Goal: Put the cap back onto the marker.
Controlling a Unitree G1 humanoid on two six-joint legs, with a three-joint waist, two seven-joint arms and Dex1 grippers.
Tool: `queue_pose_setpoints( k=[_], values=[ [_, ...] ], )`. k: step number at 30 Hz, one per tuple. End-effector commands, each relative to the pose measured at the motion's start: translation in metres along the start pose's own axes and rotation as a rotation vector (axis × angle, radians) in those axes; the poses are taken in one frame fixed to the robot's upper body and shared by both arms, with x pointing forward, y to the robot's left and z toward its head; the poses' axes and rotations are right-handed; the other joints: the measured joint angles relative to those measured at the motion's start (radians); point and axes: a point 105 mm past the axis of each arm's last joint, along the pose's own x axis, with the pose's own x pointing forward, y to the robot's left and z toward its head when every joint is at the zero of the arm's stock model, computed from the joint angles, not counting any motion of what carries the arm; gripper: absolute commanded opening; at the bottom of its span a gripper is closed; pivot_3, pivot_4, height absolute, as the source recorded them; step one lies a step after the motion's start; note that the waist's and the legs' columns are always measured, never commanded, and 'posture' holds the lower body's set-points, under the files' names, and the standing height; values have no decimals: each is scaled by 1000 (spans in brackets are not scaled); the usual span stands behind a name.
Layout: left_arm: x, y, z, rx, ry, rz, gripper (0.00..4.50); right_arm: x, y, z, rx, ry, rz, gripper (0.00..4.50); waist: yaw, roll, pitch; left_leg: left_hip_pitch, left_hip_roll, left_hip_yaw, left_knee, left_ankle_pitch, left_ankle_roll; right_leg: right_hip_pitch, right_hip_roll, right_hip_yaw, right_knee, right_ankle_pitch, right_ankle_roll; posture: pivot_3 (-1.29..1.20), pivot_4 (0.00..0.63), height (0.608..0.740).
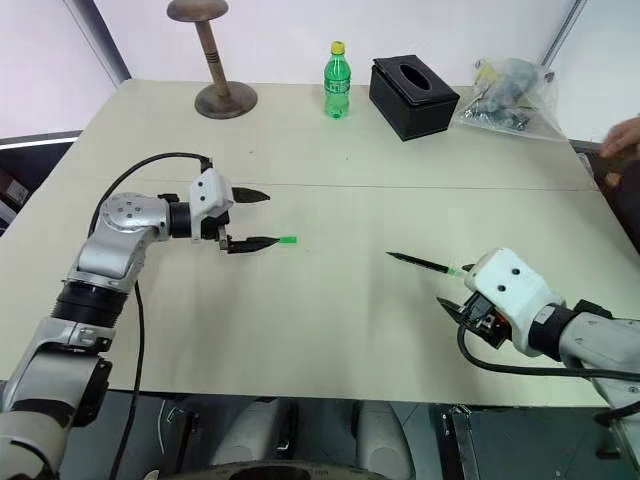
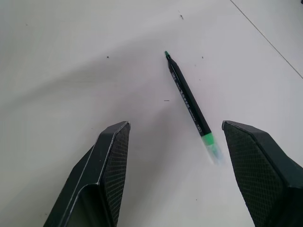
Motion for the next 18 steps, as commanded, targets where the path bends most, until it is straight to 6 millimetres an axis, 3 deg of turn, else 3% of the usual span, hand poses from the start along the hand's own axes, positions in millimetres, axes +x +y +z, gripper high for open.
queue_pose_setpoints(
  k=[1, 8, 18],
  values=[
    [-2, 7, 16, 53, -29, 14, 4476, -1, 2, 8, -28, -26, -4, 3177, 0, 0, 0, 0, 0, 0, 0, 0, 0, 0, 0, 0, 0, 0, 0, 0, 150, 740],
    [-3, 11, 22, 38, -46, 19, 4476, 4, 1, 10, -35, -32, 5, 3177, -1, 0, 0, 0, 0, 0, 0, 0, 0, 0, 0, 0, 0, 0, 0, 0, 150, 740],
    [-21, 2, 5, 10, 14, -38, 4476, 14, 5, 22, -48, -79, 5, 3177, -7, 0, 0, 0, 0, 0, 0, 0, 0, 0, 0, 0, 0, 0, 0, 0, 150, 740]
  ],
)
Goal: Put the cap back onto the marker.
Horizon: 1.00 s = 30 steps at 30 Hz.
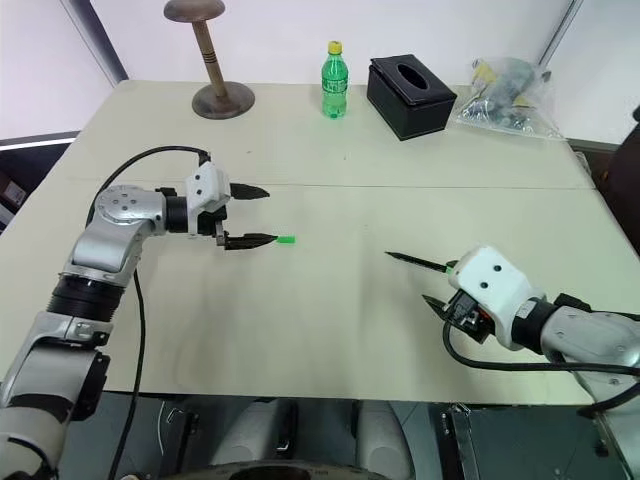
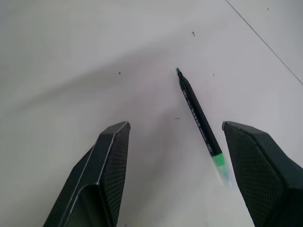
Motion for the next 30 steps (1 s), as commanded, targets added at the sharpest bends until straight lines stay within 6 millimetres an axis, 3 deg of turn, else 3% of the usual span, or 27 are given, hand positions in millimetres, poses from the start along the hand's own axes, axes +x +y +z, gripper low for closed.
queue_pose_setpoints(
  k=[1, 4, 11, 21, 30],
  values=[
    [-15, 0, 0, 13, 7, -5, 4476, 2, 0, 10, -28, -33, -22, 3177, 0, 0, 0, 0, 0, 0, 0, 0, 0, 0, 0, 0, 0, 0, 0, 0, 150, 740],
    [-20, 6, -7, -9, 29, -2, 4476, 5, 0, 18, -36, -60, -19, 3177, 0, 0, 0, 0, 0, 0, 0, 0, 0, 0, 0, 0, 0, 0, 0, 0, 150, 740],
    [-11, 19, -14, 7, 4, -19, 4476, 5, 0, 25, -61, -64, -16, 3177, 7, 0, 0, -1, 0, 0, 0, 0, 0, 0, 0, -1, 0, 0, 0, 0, 150, 740],
    [22, 10, -37, 59, 58, -145, 4476, -3, 9, 21, -43, -38, -53, 3177, 5, -1, 0, -1, -1, 0, 1, 0, 0, 0, 0, -1, 0, 0, 0, 0, 150, 740],
    [53, 14, -34, 65, 71, -112, 4476, -9, 7, 15, -14, -24, -112, 3177, 6, -1, 0, -1, -2, 0, 1, 0, 1, 0, 0, -1, 0, 0, 0, 0, 150, 740]
  ],
)
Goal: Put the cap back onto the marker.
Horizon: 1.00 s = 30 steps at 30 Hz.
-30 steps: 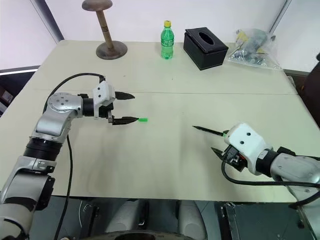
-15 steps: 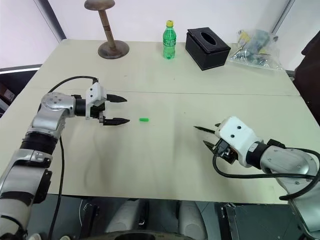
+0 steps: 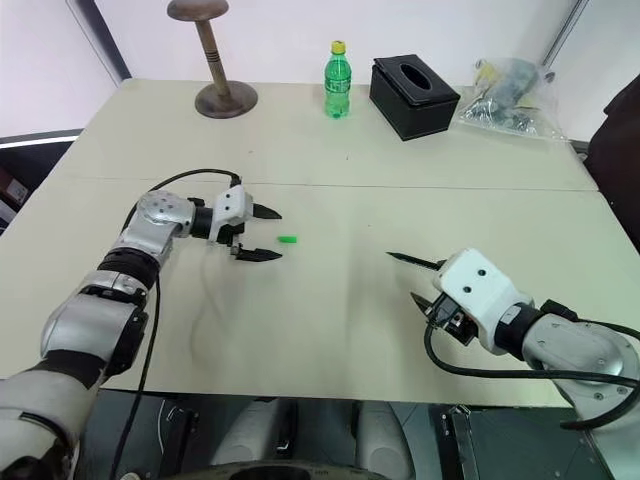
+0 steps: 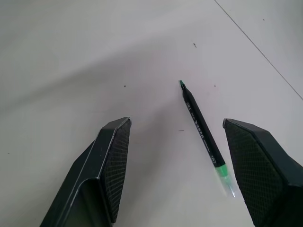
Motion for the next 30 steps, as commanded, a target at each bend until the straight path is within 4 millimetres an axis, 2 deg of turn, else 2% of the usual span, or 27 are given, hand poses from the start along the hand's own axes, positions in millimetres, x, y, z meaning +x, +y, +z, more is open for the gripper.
queue_pose_setpoints(
  k=[1, 4, 9, 18, 30],
  values=[
    [5, 9, 11, 42, 0, 26, 4476, -7, -4, 7, -26, -30, -46, 3177, 0, 0, 0, 0, 0, 0, 0, 0, 0, 0, 0, 0, 0, 0, 0, 0, 150, 740],
    [13, 7, 10, 38, 10, 15, 4476, -10, -5, 3, -18, -21, -62, 3177, 0, 0, 0, 0, 0, 0, 0, 0, 0, 0, 0, 0, 0, 0, 0, 0, 150, 740],
    [16, 3, 2, 23, 49, -2, 4476, -12, -4, 3, -11, -26, -74, 3177, -3, 0, 0, 0, 0, 0, 0, 0, 0, 0, 1, 0, 1, 0, 0, 0, 150, 740],
    [10, 2, -12, 8, 112, 16, 4476, -13, -3, 3, -9, -17, -76, 3177, -3, -1, 0, 2, 0, 0, 0, 0, 0, 1, 1, 0, 1, 0, 0, 0, 150, 740],
    [5, -1, -20, -24, 134, 11, 4476, -13, -4, 4, -14, -4, -74, 3177, -8, -1, -1, 3, 1, 0, 0, 0, 0, 2, 2, 0, 2, 0, 0, 0, 150, 740]
  ],
)
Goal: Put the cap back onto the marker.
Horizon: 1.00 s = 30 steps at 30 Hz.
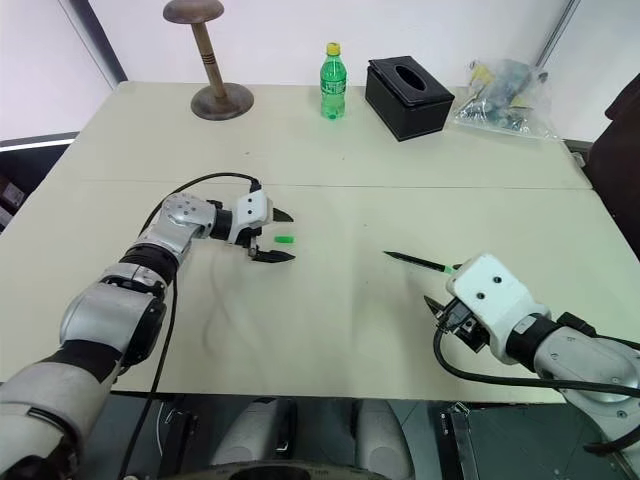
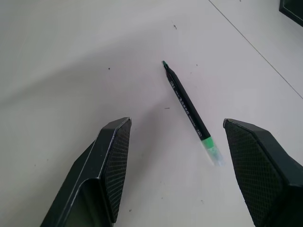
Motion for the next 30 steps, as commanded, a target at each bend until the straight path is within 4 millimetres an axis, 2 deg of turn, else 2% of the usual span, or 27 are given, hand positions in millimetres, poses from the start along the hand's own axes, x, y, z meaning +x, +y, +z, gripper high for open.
queue_pose_setpoints(
  k=[1, 3, 8, 30],
  values=[
    [-10, -1, -16, -21, 67, 8, 4231, -4, -3, 9, -33, -29, -27, 3177, 0, 0, 0, 0, 0, 0, 0, 0, 0, 0, 0, 0, 0, 0, 0, 0, 150, 740],
    [-10, 0, -16, -22, 68, 9, 3539, -4, -3, 9, -33, -29, -28, 3177, 0, 0, 0, 0, 0, 0, 0, 0, 0, 0, 0, 0, 0, 0, 0, 0, 150, 740],
    [-13, 1, -15, -23, 65, 12, 1032, -4, -3, 8, -28, -27, -30, 3177, 0, 0, 0, 0, 0, 0, 0, 0, 0, 0, 0, 0, 1, 0, 0, 0, 150, 740],
    [-12, -1, -15, -27, 54, 3, 1032, -4, -2, 8, -35, -24, -22, 3177, 0, 0, 0, 0, 0, 0, 0, 0, 0, 0, 0, 0, 1, 0, 0, 0, 150, 740]
  ],
)
